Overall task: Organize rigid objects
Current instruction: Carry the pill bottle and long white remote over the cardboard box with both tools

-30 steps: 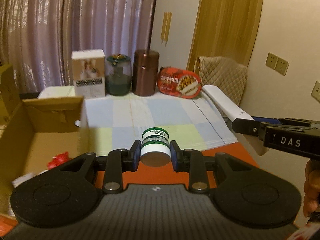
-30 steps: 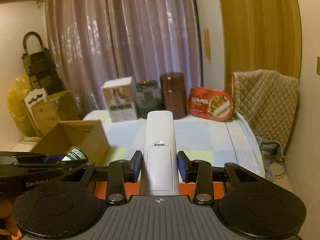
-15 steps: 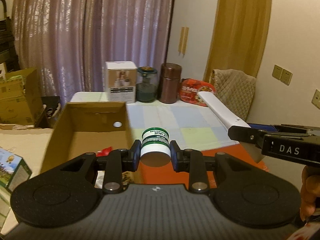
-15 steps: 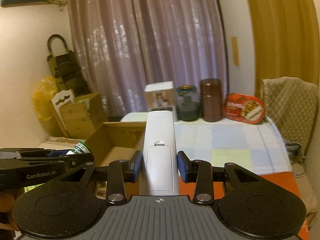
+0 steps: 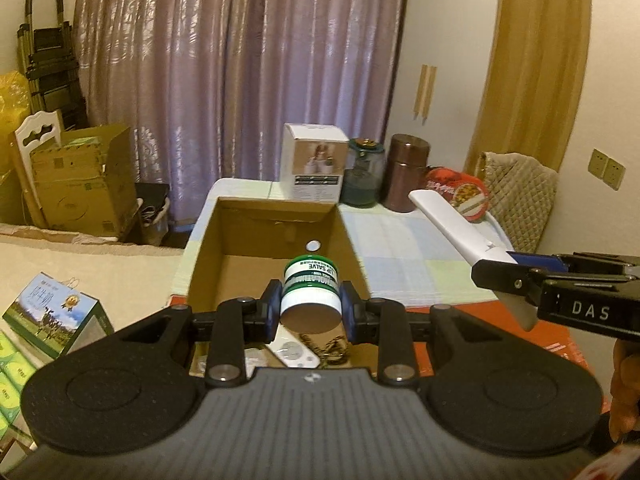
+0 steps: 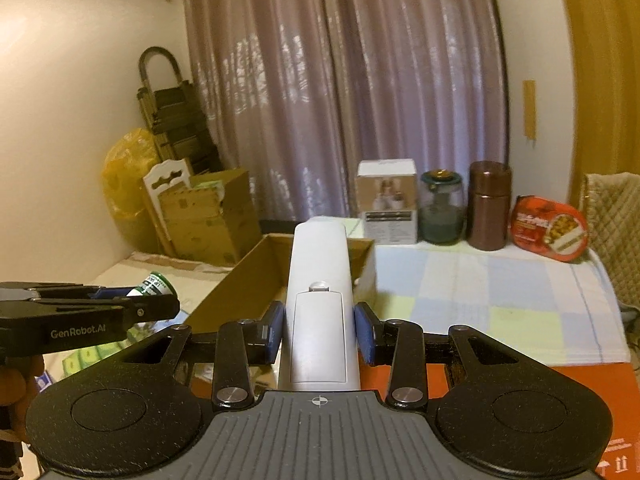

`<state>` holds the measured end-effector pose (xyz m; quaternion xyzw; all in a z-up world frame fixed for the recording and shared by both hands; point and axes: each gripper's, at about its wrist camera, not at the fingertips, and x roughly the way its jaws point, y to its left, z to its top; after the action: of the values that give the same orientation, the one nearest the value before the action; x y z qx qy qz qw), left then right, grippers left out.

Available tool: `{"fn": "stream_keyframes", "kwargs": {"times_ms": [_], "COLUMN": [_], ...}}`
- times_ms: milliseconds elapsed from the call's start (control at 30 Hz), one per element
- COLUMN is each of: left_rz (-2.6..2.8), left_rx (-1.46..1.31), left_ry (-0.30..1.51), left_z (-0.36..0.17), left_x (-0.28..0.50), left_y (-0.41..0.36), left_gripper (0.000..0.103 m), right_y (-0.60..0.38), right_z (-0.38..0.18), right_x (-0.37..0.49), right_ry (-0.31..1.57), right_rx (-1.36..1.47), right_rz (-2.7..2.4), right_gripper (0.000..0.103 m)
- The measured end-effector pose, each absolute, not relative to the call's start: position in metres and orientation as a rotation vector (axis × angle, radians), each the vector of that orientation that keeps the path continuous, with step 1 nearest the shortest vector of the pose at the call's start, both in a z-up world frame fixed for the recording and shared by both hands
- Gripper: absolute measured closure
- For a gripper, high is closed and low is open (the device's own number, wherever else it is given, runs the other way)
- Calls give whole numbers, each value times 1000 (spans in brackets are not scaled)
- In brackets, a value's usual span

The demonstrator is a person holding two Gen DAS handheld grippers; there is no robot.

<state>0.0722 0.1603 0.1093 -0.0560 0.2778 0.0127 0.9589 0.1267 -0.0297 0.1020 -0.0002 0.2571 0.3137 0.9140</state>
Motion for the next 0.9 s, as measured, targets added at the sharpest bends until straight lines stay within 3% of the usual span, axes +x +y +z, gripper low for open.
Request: {"fn": "stream_keyframes", "kwargs": {"times_ms": [900], "left_rz": [31], "left_rx": [-110], "left_ry": [663], "left_z": [48], "left_x": [130], "left_y": [193], "left_gripper": [77], "right_y": [29], "right_z": [29], "right_x": [184], "right_ry": [606], "right_rx": [40], "right_rz": [690], "right_gripper": [68]}}
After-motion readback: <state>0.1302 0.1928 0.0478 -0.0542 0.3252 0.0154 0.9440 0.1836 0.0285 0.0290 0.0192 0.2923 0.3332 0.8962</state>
